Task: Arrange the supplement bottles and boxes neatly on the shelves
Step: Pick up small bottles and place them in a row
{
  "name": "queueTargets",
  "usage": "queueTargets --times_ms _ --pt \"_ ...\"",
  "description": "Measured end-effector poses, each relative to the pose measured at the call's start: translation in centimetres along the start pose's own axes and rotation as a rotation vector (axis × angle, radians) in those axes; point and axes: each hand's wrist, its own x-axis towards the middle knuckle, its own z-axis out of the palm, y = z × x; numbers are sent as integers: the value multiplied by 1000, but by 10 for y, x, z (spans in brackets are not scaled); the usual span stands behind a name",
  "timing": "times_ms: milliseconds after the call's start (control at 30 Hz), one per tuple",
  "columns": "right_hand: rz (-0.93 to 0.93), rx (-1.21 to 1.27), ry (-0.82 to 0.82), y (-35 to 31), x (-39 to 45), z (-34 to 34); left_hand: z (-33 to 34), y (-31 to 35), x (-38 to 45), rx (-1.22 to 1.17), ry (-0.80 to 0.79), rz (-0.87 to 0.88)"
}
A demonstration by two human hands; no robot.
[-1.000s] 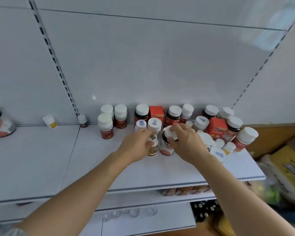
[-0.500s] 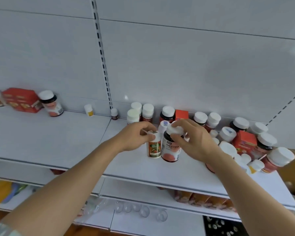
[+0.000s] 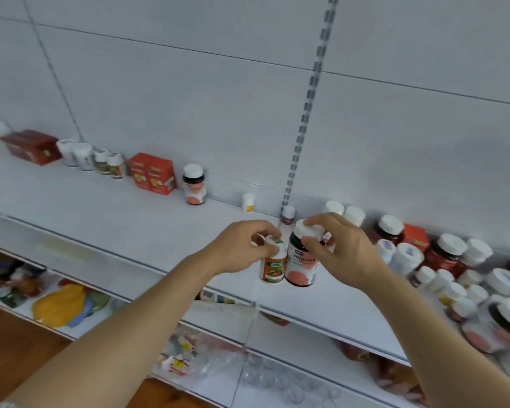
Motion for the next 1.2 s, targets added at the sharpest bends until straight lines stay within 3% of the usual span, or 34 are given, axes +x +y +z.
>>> queueTargets --times_ms 233,400,800,1200 --pt "-58 11 16 -86 53 81 -101 -71 -44 66 120 -53" --pt "-58 -38 3 -112 98 117 -148 -104 -46 70 204 -79" --pt "69 -116 -34 -72 212 186 -206 -155 20 105 229 -92" --pt "67 -168 -27 -64 238 217 -234 -188 62 138 169 -46"
